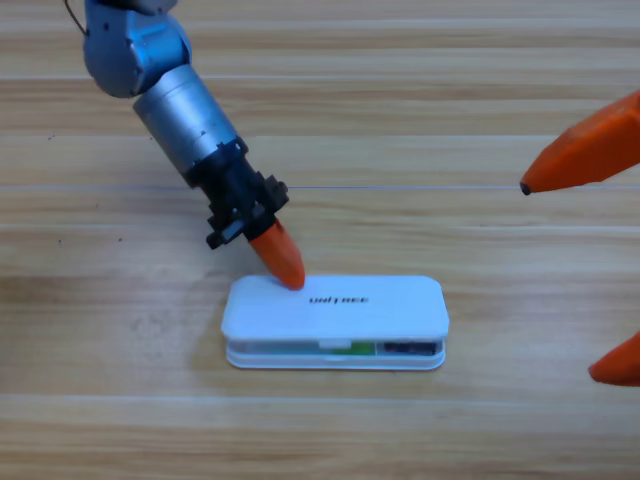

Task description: Clean up eraser and pencils

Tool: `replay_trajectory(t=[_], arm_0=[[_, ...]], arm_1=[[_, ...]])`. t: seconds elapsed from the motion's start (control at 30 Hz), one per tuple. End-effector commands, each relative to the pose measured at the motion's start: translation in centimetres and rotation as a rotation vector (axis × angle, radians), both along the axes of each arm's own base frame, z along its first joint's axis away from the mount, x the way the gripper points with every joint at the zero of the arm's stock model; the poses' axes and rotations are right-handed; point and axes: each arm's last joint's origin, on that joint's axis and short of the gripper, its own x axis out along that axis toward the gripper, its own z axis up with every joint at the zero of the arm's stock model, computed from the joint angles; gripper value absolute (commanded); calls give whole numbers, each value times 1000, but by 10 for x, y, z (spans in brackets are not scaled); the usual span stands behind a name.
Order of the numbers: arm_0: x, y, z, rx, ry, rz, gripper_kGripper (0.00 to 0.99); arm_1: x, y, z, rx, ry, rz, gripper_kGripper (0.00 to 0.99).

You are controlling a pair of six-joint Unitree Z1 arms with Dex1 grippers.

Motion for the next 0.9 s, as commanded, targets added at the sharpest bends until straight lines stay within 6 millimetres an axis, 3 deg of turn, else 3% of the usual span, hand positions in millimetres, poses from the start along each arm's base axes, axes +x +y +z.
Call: replay_trajectory(t=[0.03, 0.5, 0.63, 0.73, 0.83, 0.9], arm_0=[[-17, -16, -13, 54, 32, -49, 0], [-37, -25, -29, 118, 34, -84, 0], [-39, -27, -25, 137, 17, -83, 0], [-44, -23, 12, 128, -56, -74, 0], [-61, -11, 89, 113, -185, -21, 0], [-88, -3, 142, 81, -273, -20, 0]], arm_1=[[7, 7, -14, -22, 39, 2, 989], [9, 9, -16, -28, 46, 3, 989], [9, 10, -16, -30, 46, 3, 989], [9, 10, -16, -30, 45, 4, 989], [9, 10, -16, -30, 46, 3, 989], [9, 10, -16, -30, 46, 3, 989]])
